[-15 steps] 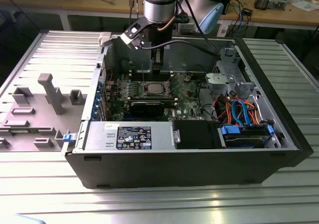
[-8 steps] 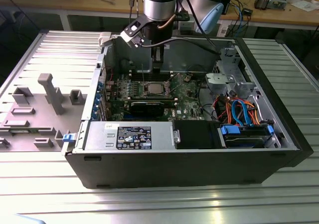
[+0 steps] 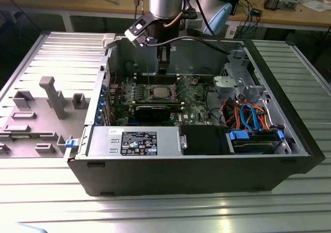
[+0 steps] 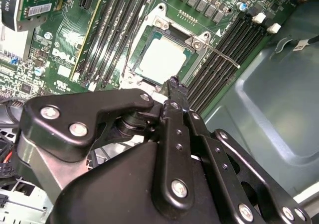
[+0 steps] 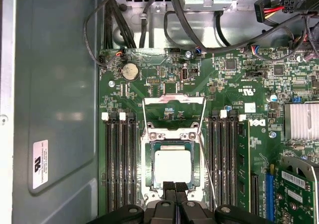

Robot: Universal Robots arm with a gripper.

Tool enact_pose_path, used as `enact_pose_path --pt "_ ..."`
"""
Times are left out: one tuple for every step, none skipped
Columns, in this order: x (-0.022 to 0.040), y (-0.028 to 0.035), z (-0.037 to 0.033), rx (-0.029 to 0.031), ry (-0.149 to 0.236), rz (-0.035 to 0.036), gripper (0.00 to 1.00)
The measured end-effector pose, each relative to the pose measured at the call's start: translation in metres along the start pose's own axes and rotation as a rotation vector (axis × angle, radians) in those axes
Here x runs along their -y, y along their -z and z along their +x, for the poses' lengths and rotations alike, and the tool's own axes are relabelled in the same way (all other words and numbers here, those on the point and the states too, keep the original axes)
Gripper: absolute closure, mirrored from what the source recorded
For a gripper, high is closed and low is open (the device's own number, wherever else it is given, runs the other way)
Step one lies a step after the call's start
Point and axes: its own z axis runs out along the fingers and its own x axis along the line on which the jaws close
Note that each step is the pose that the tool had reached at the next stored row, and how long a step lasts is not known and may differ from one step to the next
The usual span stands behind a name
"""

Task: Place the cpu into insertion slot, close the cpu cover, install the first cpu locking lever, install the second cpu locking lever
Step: 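Close the cpu cover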

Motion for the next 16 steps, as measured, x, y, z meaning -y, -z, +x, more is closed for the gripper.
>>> enact_pose_path --pt "0.0 0.001 0.0 0.0001 0.0 0.0 0.89" --pt "0.0 0.002 0.0 0.0001 0.0 0.0 0.89" --pt "-0.0001 0.0024 0.0 -0.0001 0.0 0.0 0.89" --pt "-0.0001 0.0023 0.0 -0.0002 0.0 -0.0001 0.89" --pt "-0.0001 0.0025 0.0 0.0 0.0 0.0 0.89" --pt "-0.0001 0.0026 0.0 0.0 0.0 0.0 0.89" --pt "-0.0002 0.0027 0.0 0.0001 0.0 0.0001 0.89" --pt "-0.0003 0.0026 0.0 0.0001 0.0 0.0 0.89" --pt "-0.0005 0.0027 0.0 0.0001 0.0 0.0001 0.89" --pt "-0.0008 0.0027 0.0 0.0001 0.0 0.0001 0.89" --pt "-0.0009 0.0026 0.0 0.0001 0.0 0.0001 0.89" --pt "-0.001 0.0026 0.0 0.0 0.0 0.0001 0.89" --pt "-0.0012 0.0027 0.0 0.0001 0.0 0.0001 0.89" --pt "-0.0013 0.0026 0.0 0.0001 0.0 0.0001 0.89" --pt "-0.0015 0.0026 0.0 0.0001 0.0 0.0 0.89" --pt "-0.0017 0.0026 0.0 0.0001 0.0 0.0001 0.89"
